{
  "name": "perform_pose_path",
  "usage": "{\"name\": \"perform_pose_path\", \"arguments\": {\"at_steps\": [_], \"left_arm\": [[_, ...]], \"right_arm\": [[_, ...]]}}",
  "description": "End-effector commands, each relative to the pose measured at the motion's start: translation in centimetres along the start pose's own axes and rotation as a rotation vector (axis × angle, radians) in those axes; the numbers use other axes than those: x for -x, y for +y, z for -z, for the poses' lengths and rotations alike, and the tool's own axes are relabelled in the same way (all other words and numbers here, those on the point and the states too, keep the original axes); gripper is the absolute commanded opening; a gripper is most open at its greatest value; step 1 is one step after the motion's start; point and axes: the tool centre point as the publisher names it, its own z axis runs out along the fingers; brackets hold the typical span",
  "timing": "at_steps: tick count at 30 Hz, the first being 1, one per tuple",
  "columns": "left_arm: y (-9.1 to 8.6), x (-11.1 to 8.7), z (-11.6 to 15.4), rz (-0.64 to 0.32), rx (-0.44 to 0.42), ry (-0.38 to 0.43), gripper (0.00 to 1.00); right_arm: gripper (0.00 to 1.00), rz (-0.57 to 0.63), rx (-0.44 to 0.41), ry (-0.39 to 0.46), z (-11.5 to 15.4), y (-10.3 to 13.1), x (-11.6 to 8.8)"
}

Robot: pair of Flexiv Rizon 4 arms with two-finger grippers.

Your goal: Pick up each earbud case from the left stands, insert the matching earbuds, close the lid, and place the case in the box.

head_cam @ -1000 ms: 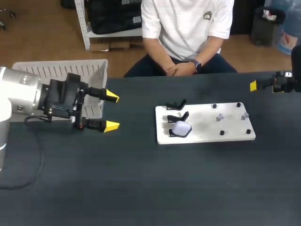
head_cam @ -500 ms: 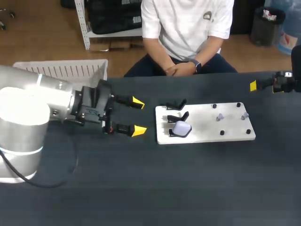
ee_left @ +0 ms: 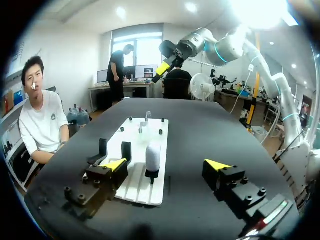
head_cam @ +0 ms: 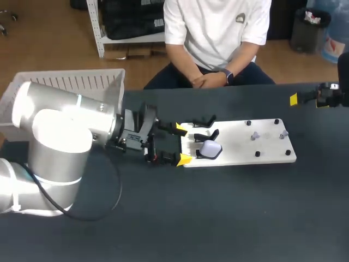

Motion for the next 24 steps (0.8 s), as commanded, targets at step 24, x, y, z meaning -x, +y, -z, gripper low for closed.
{"name": "perform_pose_path", "arguments": {"at_steps": [24], "left_arm": [[2.2, -1.4, -5.1, 0.055, -0.025, 0.026, 0.78]], "right_arm": [[1.00, 0.001, 0.004, 0.001, -0.1, -0.1, 0.0]]}}
